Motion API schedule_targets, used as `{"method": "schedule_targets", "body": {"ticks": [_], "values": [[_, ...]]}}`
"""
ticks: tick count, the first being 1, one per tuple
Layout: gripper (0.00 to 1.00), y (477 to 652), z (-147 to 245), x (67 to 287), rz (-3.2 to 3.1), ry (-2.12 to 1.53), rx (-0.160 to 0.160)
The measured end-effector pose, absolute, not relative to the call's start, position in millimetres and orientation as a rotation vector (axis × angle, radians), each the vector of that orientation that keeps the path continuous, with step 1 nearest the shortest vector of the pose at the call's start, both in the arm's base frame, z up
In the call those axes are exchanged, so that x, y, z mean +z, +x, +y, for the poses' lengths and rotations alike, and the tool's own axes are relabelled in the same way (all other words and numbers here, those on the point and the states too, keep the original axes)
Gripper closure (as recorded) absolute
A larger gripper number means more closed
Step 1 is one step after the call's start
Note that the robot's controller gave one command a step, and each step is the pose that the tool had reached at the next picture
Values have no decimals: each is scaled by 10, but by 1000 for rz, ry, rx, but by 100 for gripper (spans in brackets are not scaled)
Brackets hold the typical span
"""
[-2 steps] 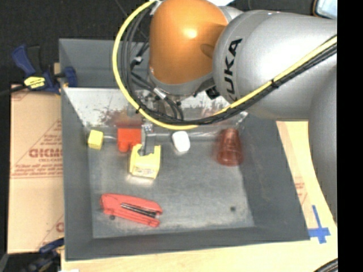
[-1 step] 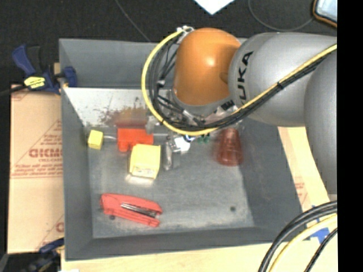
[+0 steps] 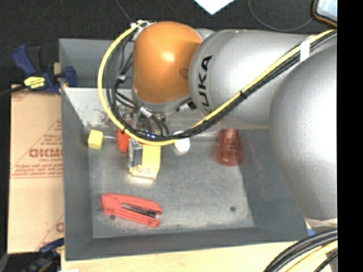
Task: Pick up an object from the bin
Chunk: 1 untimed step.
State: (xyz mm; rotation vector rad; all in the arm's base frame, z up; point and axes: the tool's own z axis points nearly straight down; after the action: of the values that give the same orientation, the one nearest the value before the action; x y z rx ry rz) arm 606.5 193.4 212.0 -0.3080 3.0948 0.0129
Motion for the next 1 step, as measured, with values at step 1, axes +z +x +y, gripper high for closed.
{"method": "schedule_targets", "body": {"ticks": [1], "values": [[0, 6316, 1126, 1092, 3099, -473, -6]]}}
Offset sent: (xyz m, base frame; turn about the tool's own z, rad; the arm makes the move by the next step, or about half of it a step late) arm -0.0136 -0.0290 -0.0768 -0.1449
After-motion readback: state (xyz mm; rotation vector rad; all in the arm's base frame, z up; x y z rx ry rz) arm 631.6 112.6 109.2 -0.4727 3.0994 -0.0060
